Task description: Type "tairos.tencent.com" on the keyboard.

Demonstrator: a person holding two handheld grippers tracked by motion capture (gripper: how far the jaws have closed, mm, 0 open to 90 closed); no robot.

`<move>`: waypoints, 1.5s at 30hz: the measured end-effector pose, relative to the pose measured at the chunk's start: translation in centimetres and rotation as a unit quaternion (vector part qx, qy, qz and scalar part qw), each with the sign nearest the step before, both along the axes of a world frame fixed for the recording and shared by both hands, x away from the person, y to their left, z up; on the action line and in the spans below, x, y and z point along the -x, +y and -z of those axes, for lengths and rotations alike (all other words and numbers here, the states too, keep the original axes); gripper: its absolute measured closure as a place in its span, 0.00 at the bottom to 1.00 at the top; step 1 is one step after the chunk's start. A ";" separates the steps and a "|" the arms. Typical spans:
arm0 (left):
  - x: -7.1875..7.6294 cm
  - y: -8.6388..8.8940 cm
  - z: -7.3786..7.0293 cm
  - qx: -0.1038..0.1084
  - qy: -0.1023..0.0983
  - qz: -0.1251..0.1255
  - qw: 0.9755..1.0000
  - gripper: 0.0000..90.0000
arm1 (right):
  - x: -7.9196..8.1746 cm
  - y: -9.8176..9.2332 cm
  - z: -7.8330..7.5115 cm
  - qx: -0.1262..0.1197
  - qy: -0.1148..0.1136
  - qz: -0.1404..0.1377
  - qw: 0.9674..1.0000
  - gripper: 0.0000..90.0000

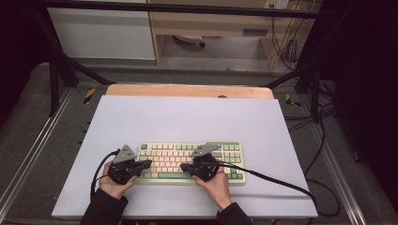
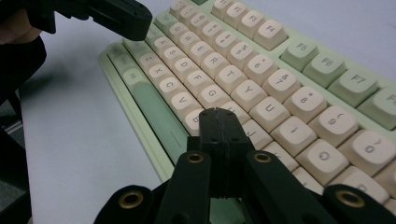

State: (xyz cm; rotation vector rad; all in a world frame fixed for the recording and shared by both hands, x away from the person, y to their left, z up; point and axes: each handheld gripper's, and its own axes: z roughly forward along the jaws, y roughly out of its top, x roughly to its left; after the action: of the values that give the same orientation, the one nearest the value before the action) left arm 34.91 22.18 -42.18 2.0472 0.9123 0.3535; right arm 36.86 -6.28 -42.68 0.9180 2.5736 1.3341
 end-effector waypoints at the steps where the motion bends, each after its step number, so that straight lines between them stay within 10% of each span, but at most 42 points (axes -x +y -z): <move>1: 0.0 0.0 0.0 0.000 -0.001 0.000 1.000 1.00 | 0.0 -0.1 -0.2 0.002 -0.001 0.001 1.000 1.00; 22: 0.0 -1.6 -0.7 -0.005 -0.007 0.014 1.000 1.00 | 0.1 -5.4 -0.9 -0.009 -0.002 0.033 0.999 1.00; 45: -2.5 -4.9 -0.9 -0.011 -0.001 0.007 1.000 1.00 | 0.6 -6.5 -1.0 -0.012 -0.007 0.036 0.999 1.00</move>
State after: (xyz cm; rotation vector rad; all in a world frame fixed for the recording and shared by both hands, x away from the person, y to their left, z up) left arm 37.40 17.30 -41.26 2.0712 0.8948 0.3594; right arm 36.29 -12.77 -41.71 0.9912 2.4932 1.3503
